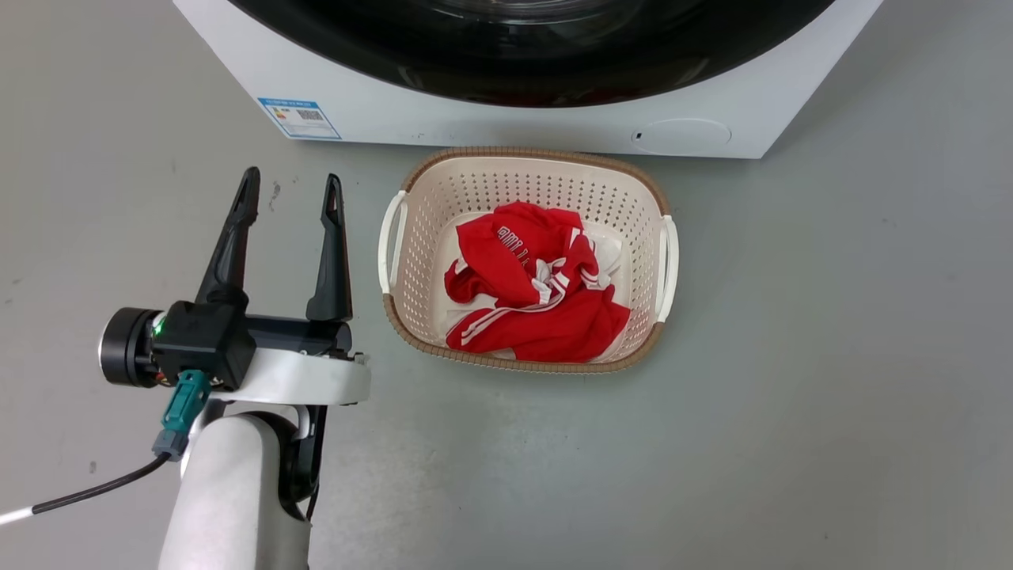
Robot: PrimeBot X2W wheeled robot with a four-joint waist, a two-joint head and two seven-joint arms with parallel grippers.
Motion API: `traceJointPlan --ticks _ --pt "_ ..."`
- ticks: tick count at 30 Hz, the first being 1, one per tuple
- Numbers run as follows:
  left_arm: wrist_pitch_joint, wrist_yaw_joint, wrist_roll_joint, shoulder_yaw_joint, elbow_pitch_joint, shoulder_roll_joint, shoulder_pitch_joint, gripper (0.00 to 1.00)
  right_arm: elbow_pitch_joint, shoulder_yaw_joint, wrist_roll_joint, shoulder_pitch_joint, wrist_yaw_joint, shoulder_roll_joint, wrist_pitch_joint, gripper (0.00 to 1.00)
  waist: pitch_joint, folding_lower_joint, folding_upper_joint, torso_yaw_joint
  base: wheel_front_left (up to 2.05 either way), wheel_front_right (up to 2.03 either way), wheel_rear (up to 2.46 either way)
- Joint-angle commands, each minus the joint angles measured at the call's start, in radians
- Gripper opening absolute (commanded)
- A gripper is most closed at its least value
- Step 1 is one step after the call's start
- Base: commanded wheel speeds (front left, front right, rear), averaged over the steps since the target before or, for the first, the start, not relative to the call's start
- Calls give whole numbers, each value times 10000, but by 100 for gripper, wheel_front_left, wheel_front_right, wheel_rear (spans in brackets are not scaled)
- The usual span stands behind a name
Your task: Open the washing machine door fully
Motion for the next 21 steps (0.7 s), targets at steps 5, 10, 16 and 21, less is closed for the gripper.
traceJointPlan --ticks 5,10,16,21 --pt "-25 -6 -16 12 -42 -35 -203 100 148 51 -91 7 0 273 423 0 171 -1 0 38 0 0 0" --pt "-25 -8 -35 -31 10 -56 -224 100 148 -79 -23 247 0 126 696 0 157 -1 0 42 0 0 0" --pt "-25 38 -71 -112 55 -77 -328 100 140 -290 129 343 0 123 1229 0 82 -1 0 -1 0 0 0" --pt "-25 27 -42 -167 121 -84 -263 100 131 -436 305 497 0 276 1843 0 -95 -1 0 -108 0 0 0"
